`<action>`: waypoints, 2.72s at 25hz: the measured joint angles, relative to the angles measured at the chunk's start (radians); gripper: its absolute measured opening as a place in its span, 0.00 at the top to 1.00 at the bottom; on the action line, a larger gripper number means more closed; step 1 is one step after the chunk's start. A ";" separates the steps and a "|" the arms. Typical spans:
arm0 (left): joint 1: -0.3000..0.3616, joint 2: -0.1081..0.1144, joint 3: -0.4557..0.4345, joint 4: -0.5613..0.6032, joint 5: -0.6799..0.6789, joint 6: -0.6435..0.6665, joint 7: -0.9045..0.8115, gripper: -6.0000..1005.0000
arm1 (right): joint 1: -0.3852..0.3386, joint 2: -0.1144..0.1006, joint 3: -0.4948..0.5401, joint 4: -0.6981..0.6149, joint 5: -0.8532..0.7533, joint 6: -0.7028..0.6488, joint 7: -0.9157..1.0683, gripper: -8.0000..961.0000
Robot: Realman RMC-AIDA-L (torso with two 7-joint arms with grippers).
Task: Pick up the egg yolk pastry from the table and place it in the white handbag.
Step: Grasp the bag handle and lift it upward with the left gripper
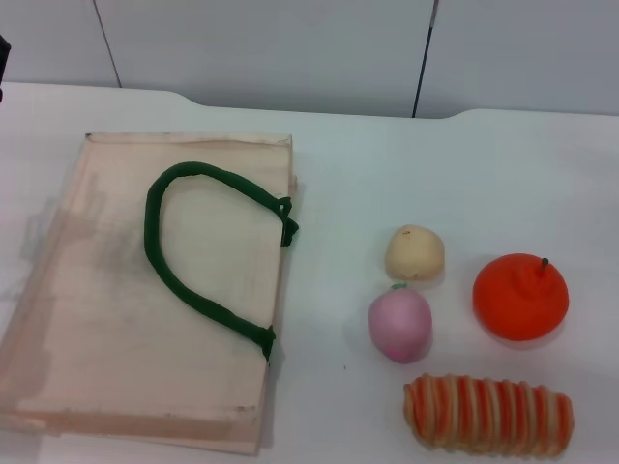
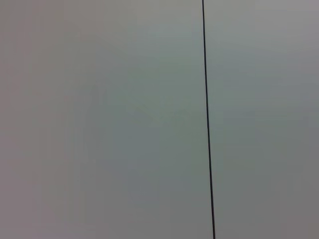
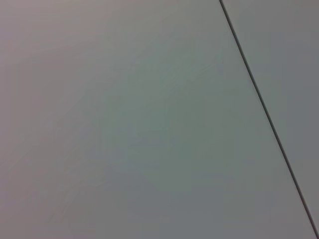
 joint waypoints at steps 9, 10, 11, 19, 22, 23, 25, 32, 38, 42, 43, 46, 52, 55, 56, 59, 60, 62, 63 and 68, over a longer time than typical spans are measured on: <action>0.002 0.005 0.001 -0.010 0.075 -0.014 -0.137 0.21 | 0.000 -0.011 -0.040 -0.007 -0.048 -0.004 0.056 0.11; 0.001 0.008 0.001 -0.021 0.088 -0.015 -0.182 0.21 | 0.001 -0.016 -0.047 -0.012 -0.074 -0.006 0.080 0.11; 0.001 0.010 0.002 -0.035 0.104 -0.015 -0.230 0.21 | 0.002 -0.023 -0.051 -0.018 -0.102 -0.007 0.107 0.11; -0.038 0.025 0.002 -0.273 0.309 0.007 -0.802 0.21 | -0.023 -0.051 -0.052 -0.158 -0.414 0.004 0.310 0.11; -0.064 0.022 0.001 -0.402 0.384 0.029 -1.006 0.21 | -0.028 -0.062 -0.051 -0.226 -0.544 0.005 0.394 0.11; -0.067 0.021 0.001 -0.420 0.396 0.032 -1.036 0.21 | -0.028 -0.066 -0.049 -0.247 -0.590 0.005 0.425 0.11; -0.082 0.017 0.004 -0.488 0.458 0.040 -1.179 0.21 | -0.030 -0.074 -0.047 -0.292 -0.680 0.006 0.482 0.11; -0.129 0.027 0.178 -0.658 0.623 0.030 -1.624 0.21 | -0.055 -0.078 -0.041 -0.426 -0.841 0.007 0.596 0.11; -0.156 0.047 0.236 -0.686 0.786 0.029 -1.832 0.21 | -0.066 -0.075 -0.016 -0.435 -0.852 0.007 0.599 0.11; -0.174 0.053 0.236 -0.689 0.891 0.028 -1.891 0.21 | -0.074 -0.073 0.016 -0.436 -0.854 0.017 0.599 0.11; -0.179 0.055 0.236 -0.689 0.914 0.027 -1.904 0.21 | -0.076 -0.073 0.026 -0.437 -0.854 0.020 0.598 0.12; -0.200 0.064 0.237 -0.695 1.008 0.034 -1.959 0.22 | -0.084 -0.073 0.045 -0.438 -0.854 0.023 0.595 0.12; -0.206 0.066 0.237 -0.738 1.055 0.062 -2.002 0.23 | -0.093 -0.074 0.068 -0.438 -0.855 0.023 0.594 0.12; -0.204 0.066 0.238 -0.769 1.071 0.085 -2.019 0.23 | -0.094 -0.074 0.069 -0.439 -0.856 0.023 0.594 0.12; -0.204 0.066 0.238 -0.777 1.082 0.089 -2.025 0.24 | -0.094 -0.074 0.069 -0.439 -0.856 0.023 0.594 0.12; -0.214 0.070 0.238 -0.783 1.119 0.093 -2.040 0.24 | -0.094 -0.074 0.069 -0.439 -0.856 0.023 0.594 0.12; -0.218 0.073 0.238 -0.783 1.132 0.093 -2.045 0.25 | -0.094 -0.074 0.069 -0.439 -0.856 0.023 0.594 0.12; -0.229 0.077 0.238 -0.783 1.156 0.093 -2.056 0.25 | -0.093 -0.074 0.069 -0.439 -0.856 0.023 0.594 0.12; -0.233 0.078 0.238 -0.783 1.161 0.093 -2.059 0.25 | -0.092 -0.073 0.069 -0.439 -0.856 0.023 0.594 0.12; -0.253 0.080 0.238 -0.784 1.204 0.081 -2.062 0.27 | -0.088 -0.068 0.069 -0.438 -0.856 0.023 0.594 0.12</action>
